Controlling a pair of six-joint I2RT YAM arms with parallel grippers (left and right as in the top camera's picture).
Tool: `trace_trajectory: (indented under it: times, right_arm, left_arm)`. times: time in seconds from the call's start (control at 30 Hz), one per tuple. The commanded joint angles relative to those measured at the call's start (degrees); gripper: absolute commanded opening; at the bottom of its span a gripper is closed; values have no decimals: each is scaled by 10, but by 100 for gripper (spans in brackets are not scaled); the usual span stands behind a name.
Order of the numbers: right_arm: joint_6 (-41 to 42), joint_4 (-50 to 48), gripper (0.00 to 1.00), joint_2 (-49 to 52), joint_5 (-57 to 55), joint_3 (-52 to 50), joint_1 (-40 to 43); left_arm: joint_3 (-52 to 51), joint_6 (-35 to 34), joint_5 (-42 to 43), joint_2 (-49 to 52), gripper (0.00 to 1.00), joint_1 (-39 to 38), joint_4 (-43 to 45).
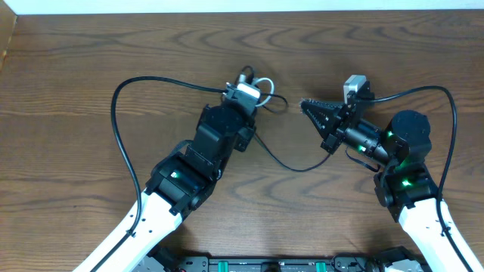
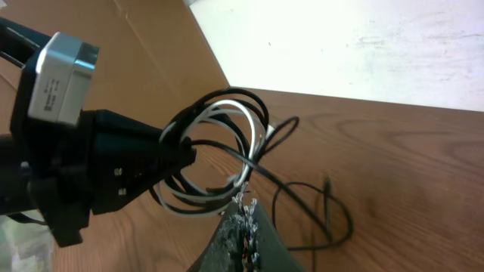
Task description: Untangle cables
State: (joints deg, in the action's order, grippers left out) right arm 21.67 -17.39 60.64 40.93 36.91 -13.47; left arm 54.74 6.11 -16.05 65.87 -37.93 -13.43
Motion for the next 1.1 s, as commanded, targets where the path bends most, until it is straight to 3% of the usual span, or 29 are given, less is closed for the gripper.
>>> trace_trajectory:
  times: [0.0, 0.1, 0.27, 0.37, 0.47, 0.77, 1.07]
  right_arm:
    - [6, 0, 1, 1, 0, 4, -2]
    - [5, 0, 2, 1, 0, 4, -2]
    - [5, 0, 35, 1, 0, 4, -2]
    - [5, 0, 43, 1, -3, 4, -2]
    - [5, 0, 44, 1, -10, 4, -2]
    - [5, 1, 45, 6, -41, 4, -2]
    - [22, 62, 33, 28, -176, 4, -2]
  left_arm:
    - [9, -11, -54, -8, 8, 2, 2]
    - [9, -10, -23, -8, 8, 1, 2]
    - [9, -6, 112, -8, 7, 1, 10]
    - [9, -6, 166, -8, 8, 1, 16]
    - [9, -6, 200, -8, 7, 0, 22]
    - [9, 45, 201, -8, 8, -48, 48]
    - [9, 46, 153, -8, 8, -54, 50]
